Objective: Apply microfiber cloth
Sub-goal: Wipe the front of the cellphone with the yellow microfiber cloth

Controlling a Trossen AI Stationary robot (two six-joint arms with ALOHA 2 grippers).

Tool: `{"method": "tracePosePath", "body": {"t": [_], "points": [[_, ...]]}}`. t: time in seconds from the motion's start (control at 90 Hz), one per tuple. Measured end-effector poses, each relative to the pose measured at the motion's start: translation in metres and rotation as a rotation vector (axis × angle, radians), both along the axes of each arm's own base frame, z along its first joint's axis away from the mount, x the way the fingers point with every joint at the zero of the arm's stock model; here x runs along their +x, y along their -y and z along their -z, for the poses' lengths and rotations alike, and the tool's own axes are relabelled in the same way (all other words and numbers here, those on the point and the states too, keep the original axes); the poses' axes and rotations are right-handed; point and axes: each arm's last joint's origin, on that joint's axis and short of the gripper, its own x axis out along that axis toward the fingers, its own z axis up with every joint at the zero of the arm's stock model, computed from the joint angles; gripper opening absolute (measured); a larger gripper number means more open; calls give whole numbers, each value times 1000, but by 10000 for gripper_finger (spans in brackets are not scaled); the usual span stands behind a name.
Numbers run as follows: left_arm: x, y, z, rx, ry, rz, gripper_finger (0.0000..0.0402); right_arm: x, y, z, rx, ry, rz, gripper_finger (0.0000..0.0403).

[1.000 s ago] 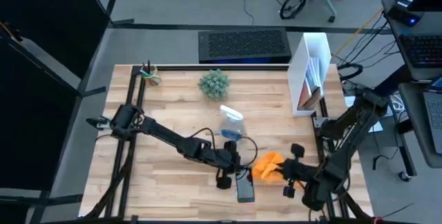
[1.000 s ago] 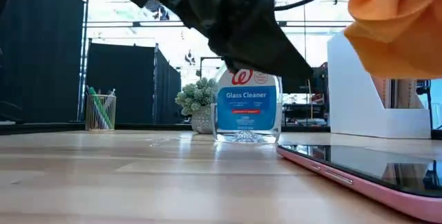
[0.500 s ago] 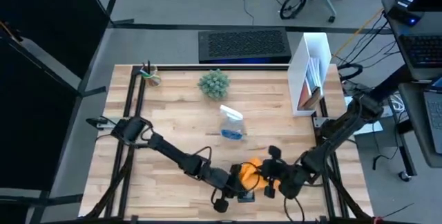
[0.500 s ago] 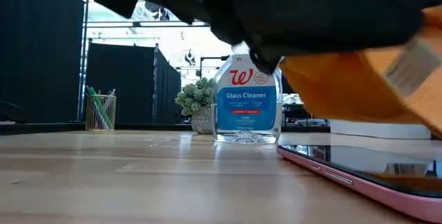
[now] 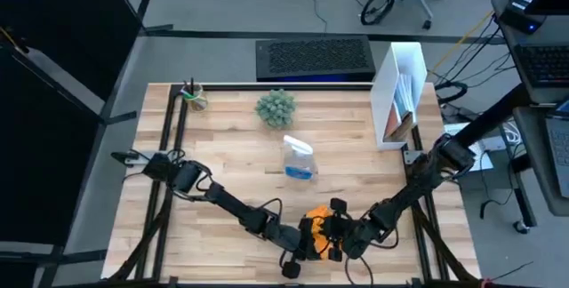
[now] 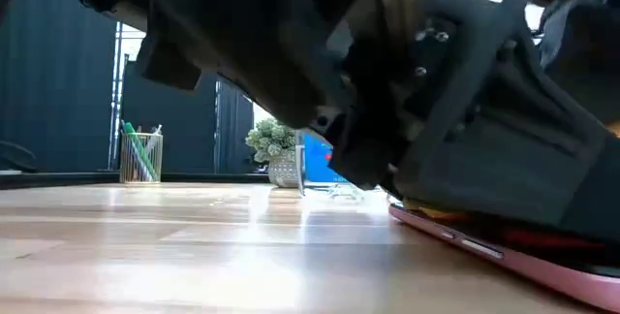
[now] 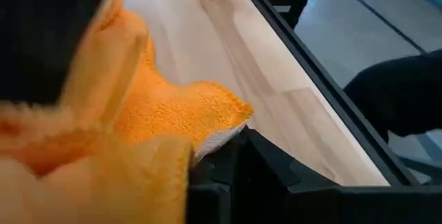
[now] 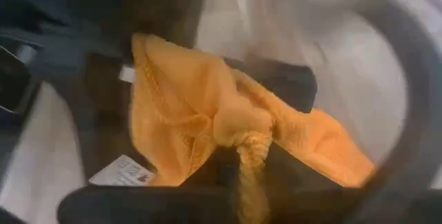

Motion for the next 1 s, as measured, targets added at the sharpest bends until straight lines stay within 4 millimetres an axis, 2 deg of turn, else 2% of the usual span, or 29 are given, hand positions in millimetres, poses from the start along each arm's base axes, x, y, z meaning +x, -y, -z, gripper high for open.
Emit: {"method": "tracePosePath", "body": {"t": [0.189, 0.356, 0.478, 0.756, 1.0], "points": [[-1, 1, 14, -38, -45, -37, 15, 5, -1, 22, 4, -18, 38, 4], [-3, 5, 15, -48, -45, -38, 15, 5, 0, 40, -35, -64, 61, 4], [-5, 8, 15, -44, -42, -30, 15, 4, 3, 41, -85, -85, 86, 4], [-4, 7, 15, -36, -37, -25, 15, -3, 19, 38, -378, -101, 110, 4], [-5, 8, 15, -39, -38, -7, 15, -10, 26, 34, -505, -168, 154, 4]]}}
